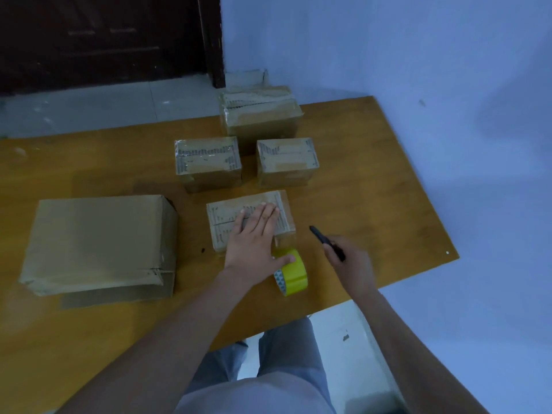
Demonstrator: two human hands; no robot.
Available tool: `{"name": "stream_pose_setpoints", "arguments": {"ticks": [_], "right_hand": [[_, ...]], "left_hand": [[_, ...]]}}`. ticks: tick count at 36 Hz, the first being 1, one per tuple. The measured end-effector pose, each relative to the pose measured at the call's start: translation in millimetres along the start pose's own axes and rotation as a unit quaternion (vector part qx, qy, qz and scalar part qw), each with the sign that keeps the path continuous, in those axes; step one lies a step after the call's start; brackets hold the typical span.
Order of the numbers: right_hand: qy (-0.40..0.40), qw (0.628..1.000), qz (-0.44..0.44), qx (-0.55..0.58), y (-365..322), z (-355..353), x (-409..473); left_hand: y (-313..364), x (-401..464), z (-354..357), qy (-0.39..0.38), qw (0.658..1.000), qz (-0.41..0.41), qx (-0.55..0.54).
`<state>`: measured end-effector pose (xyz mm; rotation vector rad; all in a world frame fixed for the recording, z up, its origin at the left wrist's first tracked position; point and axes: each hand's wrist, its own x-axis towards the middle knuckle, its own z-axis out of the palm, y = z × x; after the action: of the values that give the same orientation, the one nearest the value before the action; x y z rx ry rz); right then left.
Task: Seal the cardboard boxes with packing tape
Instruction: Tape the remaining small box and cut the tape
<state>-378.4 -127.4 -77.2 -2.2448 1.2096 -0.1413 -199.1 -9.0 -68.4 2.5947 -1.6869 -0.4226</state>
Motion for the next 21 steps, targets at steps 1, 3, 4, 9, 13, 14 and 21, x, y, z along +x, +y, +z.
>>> {"name": "stream_pose_setpoints", "arguments": {"ticks": [1,3,4,9,13,14,21], "right_hand": [[-0.004,1.0,-0.03,0.001,-4.3,-4.7,-6.5],[-0.017,0.995,-0.086,-0.038,-14.8,-11.6,-15.8],[-0.025,0.992,-0.108,-0.063,-20.3,-13.4,-18.6],[-0.022,0.974,-0.162,-0.156,-30.4,-8.1,-15.5],[-0.002,0.969,-0.16,-0.185,-33.5,-5.1,-13.9],[0.003,0.968,-0.159,-0.191,-34.7,-4.2,-14.4],[-0.007,0.978,-0.12,-0.171,-35.8,0.1,-14.3]], "left_hand": [[-0.1,-0.1,0.1,0.0,1.0,0.0,-0.003],[-0.4,-0.4,0.2,0.003,1.0,0.0,-0.01],[-0.6,-0.6,0.3,0.004,1.0,0.002,-0.011],[-1.2,-1.7,1.0,0.01,1.0,0.007,-0.009],[-1.4,-2.7,-0.1,0.011,1.0,0.011,-0.008],[-1.4,-2.6,0.4,0.011,1.0,0.01,-0.007],[-1.7,-2.1,1.9,0.021,1.0,0.009,-0.012]]}}
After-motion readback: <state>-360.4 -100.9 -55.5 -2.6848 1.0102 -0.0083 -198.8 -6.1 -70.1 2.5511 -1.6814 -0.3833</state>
